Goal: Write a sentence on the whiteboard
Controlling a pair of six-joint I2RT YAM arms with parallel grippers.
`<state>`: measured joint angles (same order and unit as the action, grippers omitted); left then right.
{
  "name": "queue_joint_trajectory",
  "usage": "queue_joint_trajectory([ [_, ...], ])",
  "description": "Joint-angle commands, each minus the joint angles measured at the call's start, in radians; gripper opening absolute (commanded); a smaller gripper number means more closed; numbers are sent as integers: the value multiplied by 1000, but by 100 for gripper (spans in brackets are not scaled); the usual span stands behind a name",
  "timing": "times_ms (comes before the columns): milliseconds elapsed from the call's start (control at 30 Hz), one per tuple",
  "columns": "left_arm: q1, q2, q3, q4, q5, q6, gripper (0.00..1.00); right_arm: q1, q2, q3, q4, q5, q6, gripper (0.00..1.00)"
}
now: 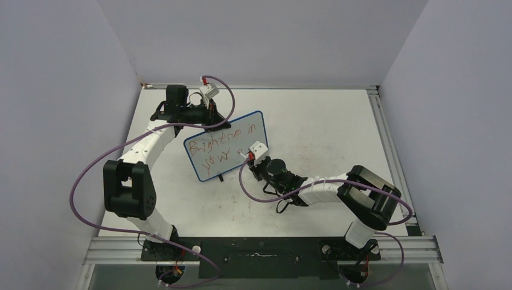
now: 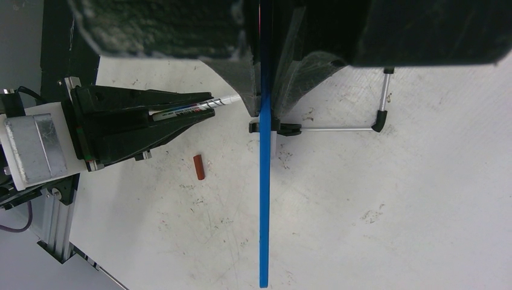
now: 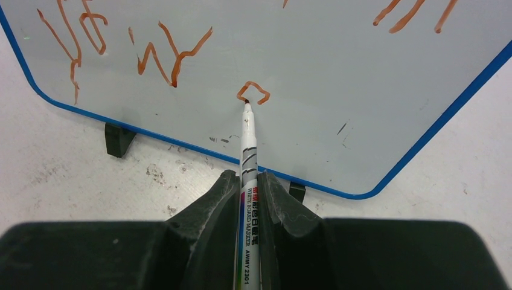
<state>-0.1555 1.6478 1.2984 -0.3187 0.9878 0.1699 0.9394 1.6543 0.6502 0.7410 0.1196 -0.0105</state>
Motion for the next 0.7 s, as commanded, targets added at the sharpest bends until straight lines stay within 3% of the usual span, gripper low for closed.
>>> queue_joint_trajectory([
  [0,-18,4,-42,-158,-2,13,0,-10,-6,-6,13,95,6,5],
  [400,-18,-2,-43,-157,0,13,0,-16,-21,-24,9,138,10,5],
  [667,-18,-6,-45,-154,0,11,0,-8,-57,-37,36,89,2,5],
])
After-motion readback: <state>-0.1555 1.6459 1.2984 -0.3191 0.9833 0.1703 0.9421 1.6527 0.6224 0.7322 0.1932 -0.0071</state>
